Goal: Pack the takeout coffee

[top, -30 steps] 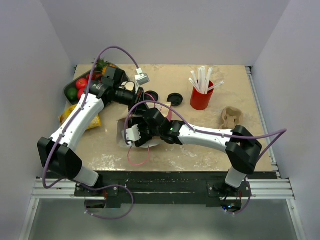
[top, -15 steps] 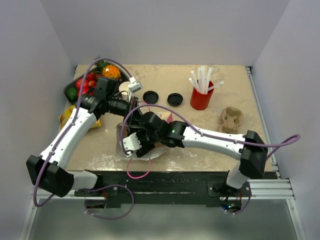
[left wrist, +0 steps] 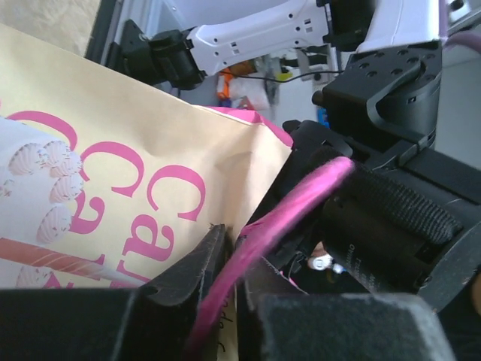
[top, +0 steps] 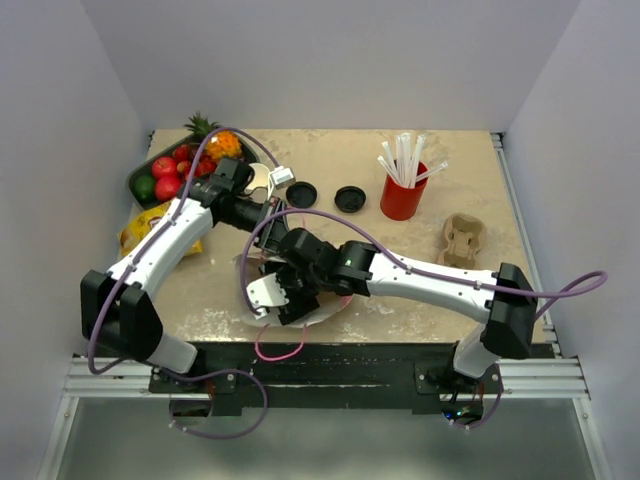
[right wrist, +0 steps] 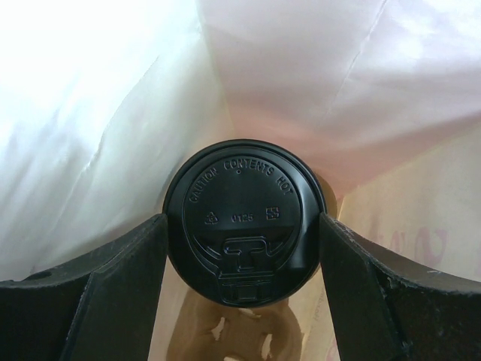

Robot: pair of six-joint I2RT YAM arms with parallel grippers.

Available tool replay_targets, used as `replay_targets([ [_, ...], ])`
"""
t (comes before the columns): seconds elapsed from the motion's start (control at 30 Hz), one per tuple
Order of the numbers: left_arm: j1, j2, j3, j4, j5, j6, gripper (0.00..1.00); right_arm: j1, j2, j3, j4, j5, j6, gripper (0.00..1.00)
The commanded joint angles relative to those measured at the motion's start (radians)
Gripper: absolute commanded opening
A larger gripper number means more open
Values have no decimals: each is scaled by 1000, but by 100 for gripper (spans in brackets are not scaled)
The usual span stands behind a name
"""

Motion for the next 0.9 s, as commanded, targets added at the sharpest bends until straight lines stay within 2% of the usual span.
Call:
replay_targets([
  [0.0,13,99,43,-84,-16,-30,22,-59,-29,58,113,49,-5,0],
  [0.1,43,168,127,-70,-34,-18,36,-90,-9,69,119,63,-1,0],
  [0.13,57,196,152,-56,-45,-18,48,-96,-1,84,116,71,-1,0],
  [0.17,65,208,193,-47,-68,-21,53,-107,10,94,110,77,0,0],
  [0.3,99,251,265,-9,-106,-30,59,-137,50,137,99,91,5,0],
  [0.4,114,274,288,-3,-109,-24,68,-159,66,141,112,73,-11,0],
  [0.43,119,284,302,-1,-111,-22,81,-168,71,141,118,68,-20,0],
  [0.53,136,302,337,2,-123,-18,99,-185,99,160,129,50,-28,0],
  [0.7,174,310,380,69,-152,-47,99,-205,137,209,129,30,-29,0],
  [0.87,191,304,448,79,-250,-27,99,-217,163,226,124,19,-44,0],
])
